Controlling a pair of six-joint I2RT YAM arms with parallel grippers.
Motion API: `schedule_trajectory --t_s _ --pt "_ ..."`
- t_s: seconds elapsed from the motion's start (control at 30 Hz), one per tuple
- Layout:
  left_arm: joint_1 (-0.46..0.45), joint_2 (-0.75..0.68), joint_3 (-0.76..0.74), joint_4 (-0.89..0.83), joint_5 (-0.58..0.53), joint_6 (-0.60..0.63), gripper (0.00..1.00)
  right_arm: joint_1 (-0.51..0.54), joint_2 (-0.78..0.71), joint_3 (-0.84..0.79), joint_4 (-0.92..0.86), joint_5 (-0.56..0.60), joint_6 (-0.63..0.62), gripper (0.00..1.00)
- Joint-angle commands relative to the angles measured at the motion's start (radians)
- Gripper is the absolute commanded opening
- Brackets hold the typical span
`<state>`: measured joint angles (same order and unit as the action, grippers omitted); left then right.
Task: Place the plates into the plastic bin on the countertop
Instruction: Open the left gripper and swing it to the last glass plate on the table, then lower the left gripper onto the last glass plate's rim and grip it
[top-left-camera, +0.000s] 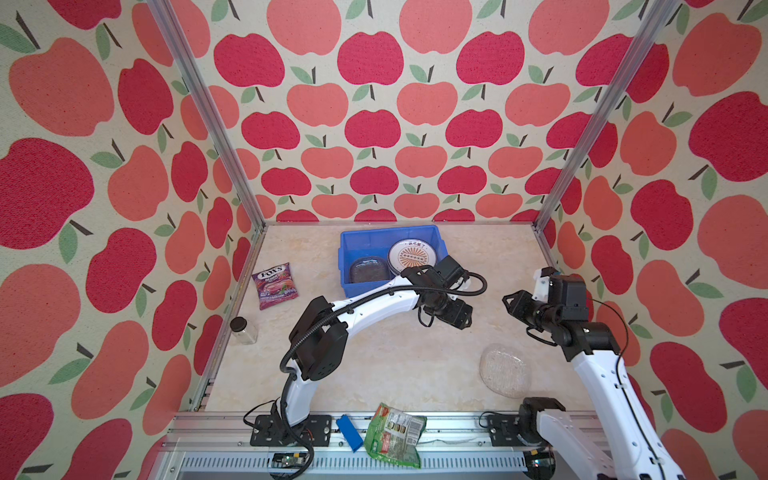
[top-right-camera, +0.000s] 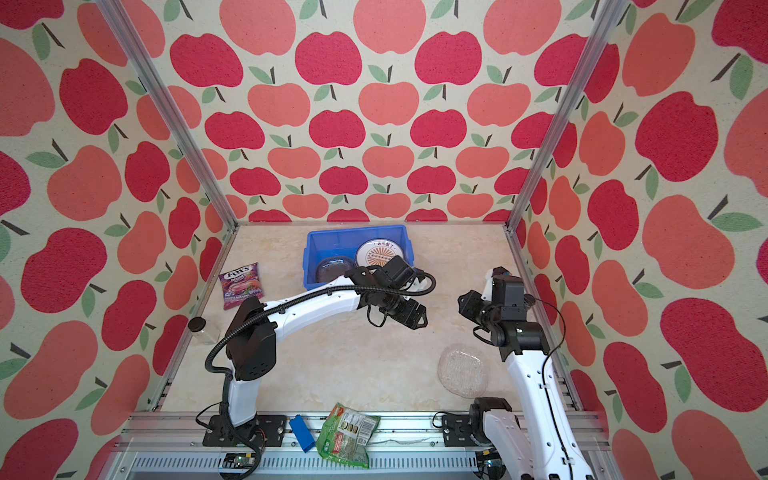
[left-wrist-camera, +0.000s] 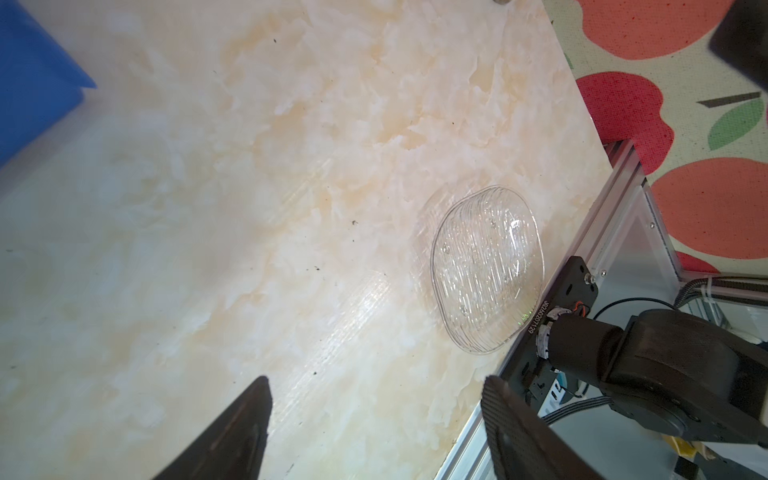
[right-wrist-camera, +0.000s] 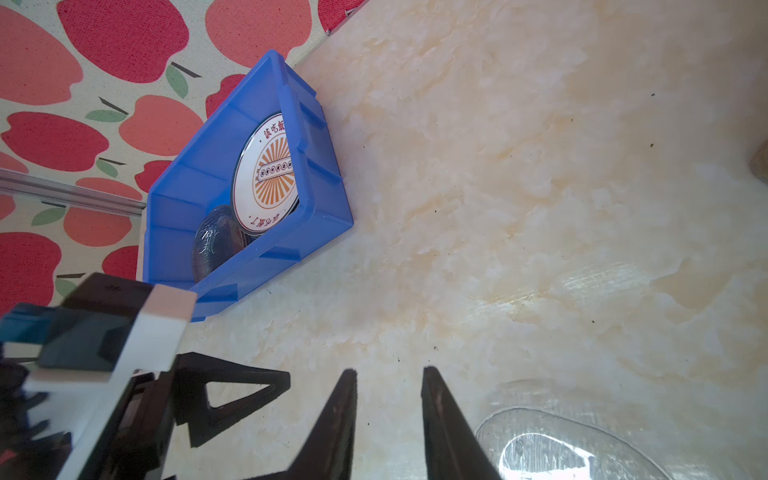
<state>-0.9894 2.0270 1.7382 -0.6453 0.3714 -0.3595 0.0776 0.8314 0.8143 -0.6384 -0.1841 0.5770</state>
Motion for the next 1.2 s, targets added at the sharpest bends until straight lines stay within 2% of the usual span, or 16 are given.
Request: schedule_trajectory --t_s 0.0,0.13,0.27,0.47,0.77,0.97,1.17 --pt "-0.032 0.043 -0.019 0.077 0.038 -0.064 0.81 -0.005 -0.053 -0.019 -0.048 -0.013 0.01 0.3" --pt "-0.069 0.116 0.021 0.078 0.084 -0.085 0.78 -0.005 -0.073 -0.041 -0.044 -0.032 0.011 0.3" --pt "-0.09 0.216 0.148 -0.027 0.111 -0.082 0.72 -0.004 -0.082 -0.061 -0.022 -0.059 0.024 0.3" --pt "-0.095 0.288 0.206 -0.044 0.184 -0.099 0.6 -0.005 -0.09 -0.048 -0.037 -0.061 0.004 0.3" --pt "-0.125 0.381 0.345 -0.15 0.189 -0.089 0.53 -0.011 -0.174 -0.035 -0.049 0.03 0.008 0.29" --pt "-0.127 0.432 0.411 -0.205 0.19 -0.092 0.49 -0.019 -0.166 -0.011 -0.111 0.085 -0.019 0.29" --pt "-0.123 0.458 0.438 -0.235 0.181 -0.108 0.45 -0.019 -0.184 -0.043 -0.083 0.061 -0.004 0.29"
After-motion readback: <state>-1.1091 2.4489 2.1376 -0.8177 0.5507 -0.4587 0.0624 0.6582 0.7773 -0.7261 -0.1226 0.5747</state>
